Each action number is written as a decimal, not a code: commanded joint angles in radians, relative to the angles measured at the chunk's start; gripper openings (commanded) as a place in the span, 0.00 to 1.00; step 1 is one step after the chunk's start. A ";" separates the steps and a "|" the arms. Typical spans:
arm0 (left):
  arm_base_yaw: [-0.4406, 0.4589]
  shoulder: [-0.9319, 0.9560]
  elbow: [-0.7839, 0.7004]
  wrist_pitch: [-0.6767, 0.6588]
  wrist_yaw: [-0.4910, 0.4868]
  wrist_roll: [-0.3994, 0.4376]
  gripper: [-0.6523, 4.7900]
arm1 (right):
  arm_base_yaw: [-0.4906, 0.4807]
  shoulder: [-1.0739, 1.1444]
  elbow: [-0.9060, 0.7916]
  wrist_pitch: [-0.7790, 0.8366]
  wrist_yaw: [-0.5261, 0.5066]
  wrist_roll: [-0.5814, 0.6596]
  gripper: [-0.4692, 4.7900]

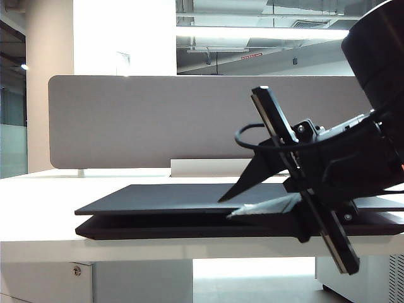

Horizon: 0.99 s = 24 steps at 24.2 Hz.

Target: Open the lid of the laptop and use the keypad to enter the password "123".

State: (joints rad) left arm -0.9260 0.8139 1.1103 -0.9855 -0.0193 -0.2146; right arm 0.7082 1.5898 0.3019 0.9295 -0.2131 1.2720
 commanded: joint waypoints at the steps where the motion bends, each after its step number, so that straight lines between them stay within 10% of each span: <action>1: 0.000 -0.002 0.004 -0.002 -0.003 -0.002 0.11 | -0.006 -0.024 0.053 0.125 -0.004 -0.068 0.13; 24: 0.000 -0.002 0.004 -0.001 -0.034 0.002 0.12 | -0.191 -0.163 0.507 -0.554 -0.097 -0.543 0.10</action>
State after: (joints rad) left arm -0.9264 0.8139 1.1103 -0.9916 -0.0494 -0.2142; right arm 0.5373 1.4330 0.7650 0.3656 -0.4160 0.7803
